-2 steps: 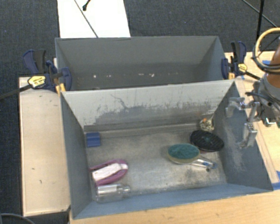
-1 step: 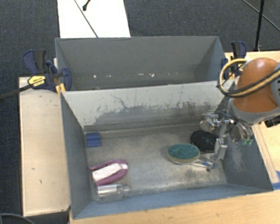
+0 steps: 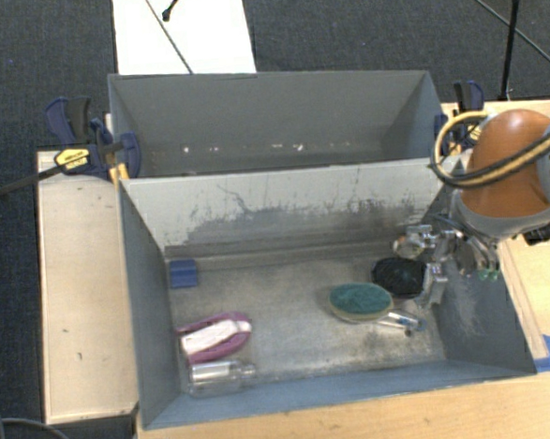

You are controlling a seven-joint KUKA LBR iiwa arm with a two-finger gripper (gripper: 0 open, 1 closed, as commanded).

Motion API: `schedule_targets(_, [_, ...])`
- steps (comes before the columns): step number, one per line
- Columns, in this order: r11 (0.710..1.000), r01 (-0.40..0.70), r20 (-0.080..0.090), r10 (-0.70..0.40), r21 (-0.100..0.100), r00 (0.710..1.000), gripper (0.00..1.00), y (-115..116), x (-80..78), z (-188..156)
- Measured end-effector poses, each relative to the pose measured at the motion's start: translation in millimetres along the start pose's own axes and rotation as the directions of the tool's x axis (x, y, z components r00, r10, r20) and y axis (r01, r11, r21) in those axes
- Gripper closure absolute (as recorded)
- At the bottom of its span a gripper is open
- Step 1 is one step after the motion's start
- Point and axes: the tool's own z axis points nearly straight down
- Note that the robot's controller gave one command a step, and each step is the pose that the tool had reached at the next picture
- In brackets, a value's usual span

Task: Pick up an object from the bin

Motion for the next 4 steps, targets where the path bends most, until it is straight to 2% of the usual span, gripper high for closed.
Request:
schedule_targets(1, [1.0, 0.02, 0.006, -0.02, -0.001, 1.0, 1.0, 2.2, -5.9, -141.6])
schedule_targets(2, [1.0, 0.023, -0.002, -0.023, -0.003, 1.0, 0.0, 2.7, -4.5, -136.4])
schedule_targets(3, [0.989, 0.146, -0.014, -0.146, -0.008, 0.989, 0.0, 30.5, 8.4, 11.7])
schedule_targets(4, [0.989, 0.149, -0.005, -0.149, -0.004, 0.989, 1.0, 28.9, 5.5, 4.9])
